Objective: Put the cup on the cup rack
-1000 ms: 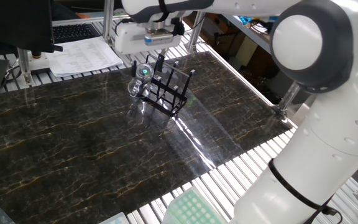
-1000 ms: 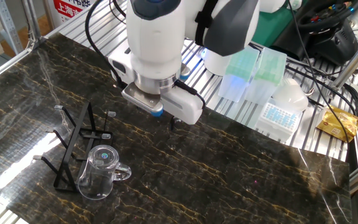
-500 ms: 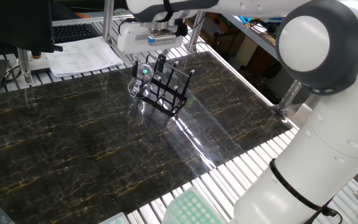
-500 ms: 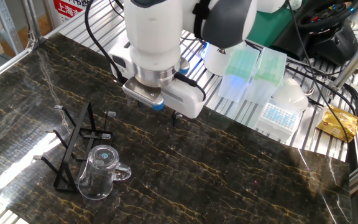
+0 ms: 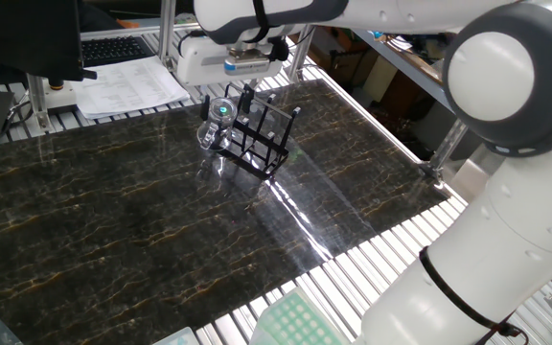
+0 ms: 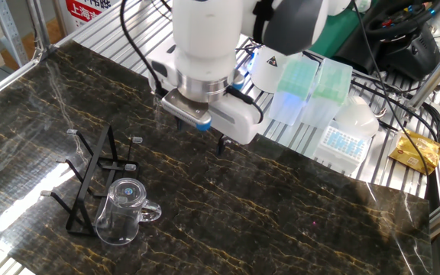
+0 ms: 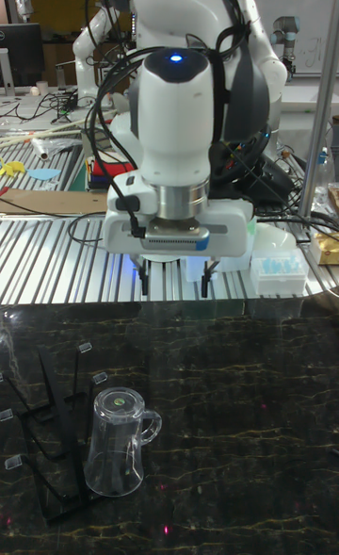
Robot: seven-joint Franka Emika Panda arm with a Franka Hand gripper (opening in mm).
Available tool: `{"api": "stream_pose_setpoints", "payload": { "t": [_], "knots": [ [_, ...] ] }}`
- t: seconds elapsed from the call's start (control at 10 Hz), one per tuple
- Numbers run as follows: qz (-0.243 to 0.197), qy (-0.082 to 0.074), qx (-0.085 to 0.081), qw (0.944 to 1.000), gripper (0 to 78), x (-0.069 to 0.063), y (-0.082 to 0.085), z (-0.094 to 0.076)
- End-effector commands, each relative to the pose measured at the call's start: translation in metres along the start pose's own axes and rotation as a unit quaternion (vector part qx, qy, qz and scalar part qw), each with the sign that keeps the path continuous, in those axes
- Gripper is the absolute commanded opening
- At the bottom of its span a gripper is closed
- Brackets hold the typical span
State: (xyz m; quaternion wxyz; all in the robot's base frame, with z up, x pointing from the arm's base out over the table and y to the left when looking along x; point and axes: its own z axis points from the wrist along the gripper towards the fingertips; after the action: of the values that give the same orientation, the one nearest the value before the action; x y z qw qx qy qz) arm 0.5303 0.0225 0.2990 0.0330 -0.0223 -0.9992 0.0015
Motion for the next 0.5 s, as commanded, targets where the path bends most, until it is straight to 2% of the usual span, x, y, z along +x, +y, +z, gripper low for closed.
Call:
{"api": "stream_pose_setpoints", "payload": {
  "t": [0.1, 0.5],
  "knots": [
    [-0.012, 0.008, 0.004, 0.9999, 77.4, -0.0004, 0.0017, -0.0018],
    [-0.015, 0.007, 0.003, 0.9999, 77.4, -0.0007, 0.0021, -0.0017]
  ]
}}
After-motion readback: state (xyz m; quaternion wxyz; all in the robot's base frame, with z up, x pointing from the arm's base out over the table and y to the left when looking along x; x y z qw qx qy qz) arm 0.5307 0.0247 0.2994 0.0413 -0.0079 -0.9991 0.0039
